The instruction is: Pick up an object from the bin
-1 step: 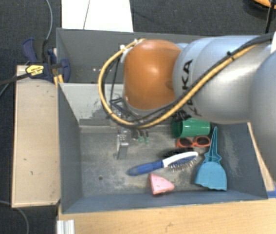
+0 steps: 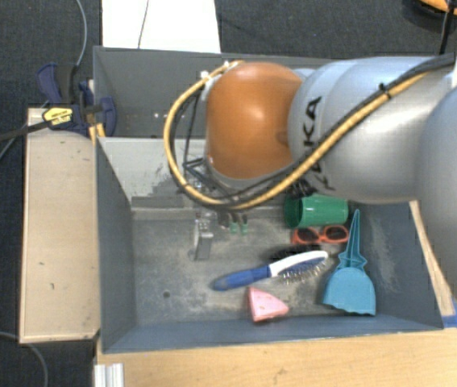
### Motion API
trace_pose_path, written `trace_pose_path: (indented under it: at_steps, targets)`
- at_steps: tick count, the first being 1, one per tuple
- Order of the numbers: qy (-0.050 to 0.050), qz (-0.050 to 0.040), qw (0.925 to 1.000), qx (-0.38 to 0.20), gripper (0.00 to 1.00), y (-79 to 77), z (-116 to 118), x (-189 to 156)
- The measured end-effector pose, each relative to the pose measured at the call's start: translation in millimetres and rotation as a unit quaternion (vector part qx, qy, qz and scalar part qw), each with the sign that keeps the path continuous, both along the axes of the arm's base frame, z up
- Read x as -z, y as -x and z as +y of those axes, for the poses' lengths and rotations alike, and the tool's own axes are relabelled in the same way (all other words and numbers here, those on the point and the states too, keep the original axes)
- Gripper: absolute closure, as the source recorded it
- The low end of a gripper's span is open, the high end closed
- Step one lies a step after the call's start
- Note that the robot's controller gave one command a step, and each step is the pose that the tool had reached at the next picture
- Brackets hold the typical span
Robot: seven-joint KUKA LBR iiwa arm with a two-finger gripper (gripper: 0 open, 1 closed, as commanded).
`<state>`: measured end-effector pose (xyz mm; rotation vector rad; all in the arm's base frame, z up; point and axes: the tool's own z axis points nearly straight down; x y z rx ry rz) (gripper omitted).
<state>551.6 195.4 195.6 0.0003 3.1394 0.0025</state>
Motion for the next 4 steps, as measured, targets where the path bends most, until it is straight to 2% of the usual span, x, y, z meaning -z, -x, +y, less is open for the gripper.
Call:
trace_pose_path:
  at_steps: [1,2,3,4]
  targets:
    - [-0.001,-0.0008,0.9999,-0.013,0.00,29.1,-28.4,52.2]
    - [0.002,0.0063,0.9985,-0.054,0.00,55.0,-47.4,71.1]
    - [0.000,-0.0003,0.9998,-0.018,0.00,52.7,-67.5,66.4]
    - [0.001,0.0033,0.9936,0.113,0.00,51.2,-76.5,76.2]
